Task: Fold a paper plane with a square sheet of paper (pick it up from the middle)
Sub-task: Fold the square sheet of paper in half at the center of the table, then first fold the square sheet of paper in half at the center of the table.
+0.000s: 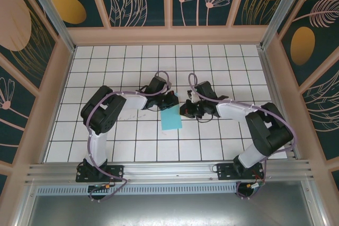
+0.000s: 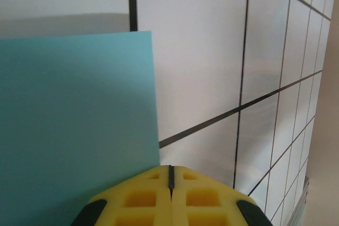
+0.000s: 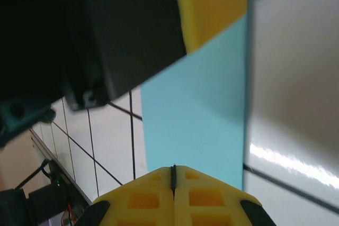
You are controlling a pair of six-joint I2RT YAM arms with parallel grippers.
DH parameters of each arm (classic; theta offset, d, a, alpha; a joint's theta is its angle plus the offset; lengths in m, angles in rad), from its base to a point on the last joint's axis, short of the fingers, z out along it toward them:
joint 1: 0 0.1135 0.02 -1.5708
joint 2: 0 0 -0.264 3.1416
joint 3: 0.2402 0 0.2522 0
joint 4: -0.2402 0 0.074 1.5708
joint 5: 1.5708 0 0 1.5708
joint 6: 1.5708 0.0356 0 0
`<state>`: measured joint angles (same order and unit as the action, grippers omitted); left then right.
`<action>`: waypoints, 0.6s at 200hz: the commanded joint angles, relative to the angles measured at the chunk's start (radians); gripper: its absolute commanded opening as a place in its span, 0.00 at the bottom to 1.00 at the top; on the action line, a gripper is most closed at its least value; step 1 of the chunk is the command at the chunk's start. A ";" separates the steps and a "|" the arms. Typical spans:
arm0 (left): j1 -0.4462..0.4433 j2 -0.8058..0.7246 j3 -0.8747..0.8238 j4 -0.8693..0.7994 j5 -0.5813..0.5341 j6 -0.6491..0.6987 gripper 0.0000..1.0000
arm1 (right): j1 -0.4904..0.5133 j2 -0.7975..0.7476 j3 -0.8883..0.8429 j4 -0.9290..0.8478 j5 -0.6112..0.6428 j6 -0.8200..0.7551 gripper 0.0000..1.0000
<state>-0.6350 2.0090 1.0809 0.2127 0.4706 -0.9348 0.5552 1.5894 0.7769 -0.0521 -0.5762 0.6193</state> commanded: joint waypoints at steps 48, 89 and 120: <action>0.003 -0.117 -0.007 -0.008 -0.125 0.034 0.00 | -0.003 0.174 0.091 0.032 0.013 -0.009 0.00; 0.004 -0.031 0.068 -0.072 -0.067 0.094 0.00 | -0.003 0.205 0.064 0.017 0.027 -0.024 0.00; 0.002 0.053 0.157 -0.153 -0.022 0.169 0.00 | -0.003 0.212 0.054 -0.017 0.036 -0.078 0.00</action>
<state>-0.6350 1.9945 1.1675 0.1493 0.4053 -0.8520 0.5552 1.7836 0.8417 -0.0334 -0.5655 0.5995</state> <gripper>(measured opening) 0.067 0.046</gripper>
